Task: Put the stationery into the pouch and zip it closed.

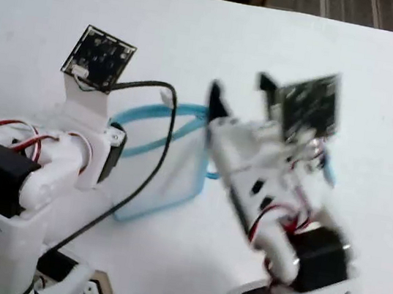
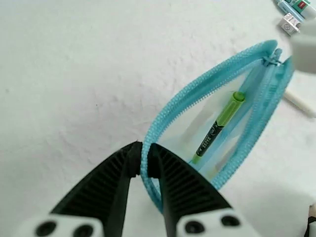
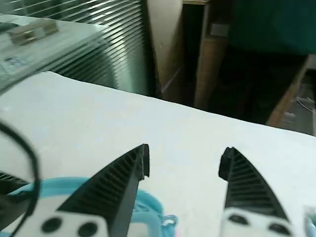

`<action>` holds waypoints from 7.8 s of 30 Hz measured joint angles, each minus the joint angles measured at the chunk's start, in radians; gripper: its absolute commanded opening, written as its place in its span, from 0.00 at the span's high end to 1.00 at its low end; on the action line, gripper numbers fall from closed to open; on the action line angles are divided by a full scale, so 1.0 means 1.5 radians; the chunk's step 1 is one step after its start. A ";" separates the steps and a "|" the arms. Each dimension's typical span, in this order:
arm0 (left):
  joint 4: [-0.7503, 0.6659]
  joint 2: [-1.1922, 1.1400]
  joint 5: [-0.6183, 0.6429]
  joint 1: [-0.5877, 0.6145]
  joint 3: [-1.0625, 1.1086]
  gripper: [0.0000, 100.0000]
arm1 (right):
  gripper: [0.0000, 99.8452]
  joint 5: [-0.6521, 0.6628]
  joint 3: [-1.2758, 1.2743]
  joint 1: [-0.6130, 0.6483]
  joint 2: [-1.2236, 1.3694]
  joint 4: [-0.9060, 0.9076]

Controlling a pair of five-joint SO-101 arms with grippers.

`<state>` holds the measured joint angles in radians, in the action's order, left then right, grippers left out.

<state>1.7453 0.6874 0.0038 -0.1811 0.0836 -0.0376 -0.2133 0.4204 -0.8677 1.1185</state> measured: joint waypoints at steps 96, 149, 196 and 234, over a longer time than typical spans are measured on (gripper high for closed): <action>0.002 -0.048 0.001 0.001 -0.036 0.98 | 0.98 -0.025 -0.071 -0.153 -0.011 0.385; 0.002 -0.048 0.001 0.001 -0.036 0.98 | 0.78 -0.086 -0.346 0.139 -0.170 -0.423; 0.002 -0.050 0.001 0.001 -0.036 0.98 | 0.82 0.299 0.549 -0.357 1.071 0.124; 0.002 -0.050 0.001 0.001 -0.036 0.98 | 0.98 0.175 1.214 -0.349 1.277 0.423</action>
<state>1.7484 0.6122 0.0054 -0.1795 0.0299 0.2248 1.6080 -0.1028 1.0472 1.7538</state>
